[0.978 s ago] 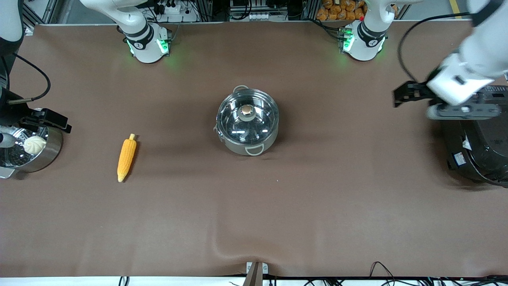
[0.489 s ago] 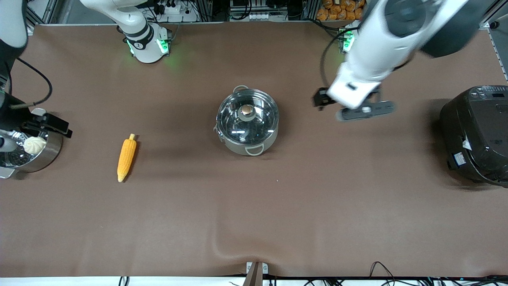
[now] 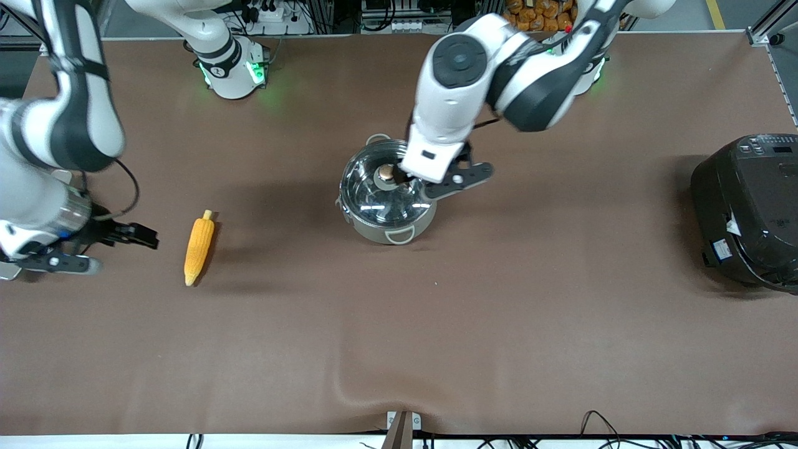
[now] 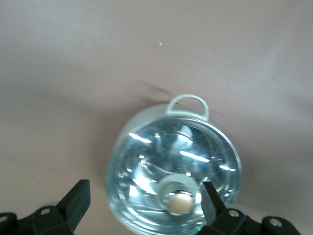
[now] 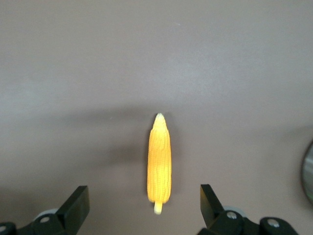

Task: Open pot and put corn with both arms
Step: 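Reach the left gripper to the lid knob while the right gripper reaches the corn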

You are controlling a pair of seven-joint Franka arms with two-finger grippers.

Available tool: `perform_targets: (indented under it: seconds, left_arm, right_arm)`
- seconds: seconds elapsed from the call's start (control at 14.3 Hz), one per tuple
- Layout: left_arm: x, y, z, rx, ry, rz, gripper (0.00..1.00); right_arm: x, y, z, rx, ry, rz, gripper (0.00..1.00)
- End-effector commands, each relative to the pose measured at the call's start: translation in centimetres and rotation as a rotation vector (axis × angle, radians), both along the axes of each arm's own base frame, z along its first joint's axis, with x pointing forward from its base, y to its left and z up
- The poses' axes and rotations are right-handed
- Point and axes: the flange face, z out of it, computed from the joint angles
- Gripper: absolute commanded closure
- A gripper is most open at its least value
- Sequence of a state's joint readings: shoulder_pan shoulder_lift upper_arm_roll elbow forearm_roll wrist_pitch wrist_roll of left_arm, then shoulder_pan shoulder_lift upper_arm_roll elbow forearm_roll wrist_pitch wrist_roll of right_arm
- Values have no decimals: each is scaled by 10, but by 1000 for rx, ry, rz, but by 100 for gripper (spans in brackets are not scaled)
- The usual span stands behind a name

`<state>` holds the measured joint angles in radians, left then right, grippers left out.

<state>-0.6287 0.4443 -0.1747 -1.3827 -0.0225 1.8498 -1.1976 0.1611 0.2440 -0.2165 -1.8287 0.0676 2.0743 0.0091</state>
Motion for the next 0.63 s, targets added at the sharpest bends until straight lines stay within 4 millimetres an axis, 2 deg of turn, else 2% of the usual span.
perform_targets:
  seconds: [0.0,0.14,0.28,0.42,0.56]
  left_arm:
    - [4,-33,-26,-17,11,67,0]
    - [-4,-52,-50,-17,20,109,6]
    - [-11,-61,-67,-1,34,118,10]
    - [-21,-69,-76,13,43,113,14]
    - [-29,-72,-81,31,51,123,16]
  right_arm:
    - [-12,-2,-54,-9,-17,-8,0]
    - [-15,-2,-100,-25,-20,-6,0]
    - [-30,6,-138,-33,-50,7,0]
    - [-36,13,-167,-37,-61,16,0]
    - [-37,9,-183,-42,-44,15,0]
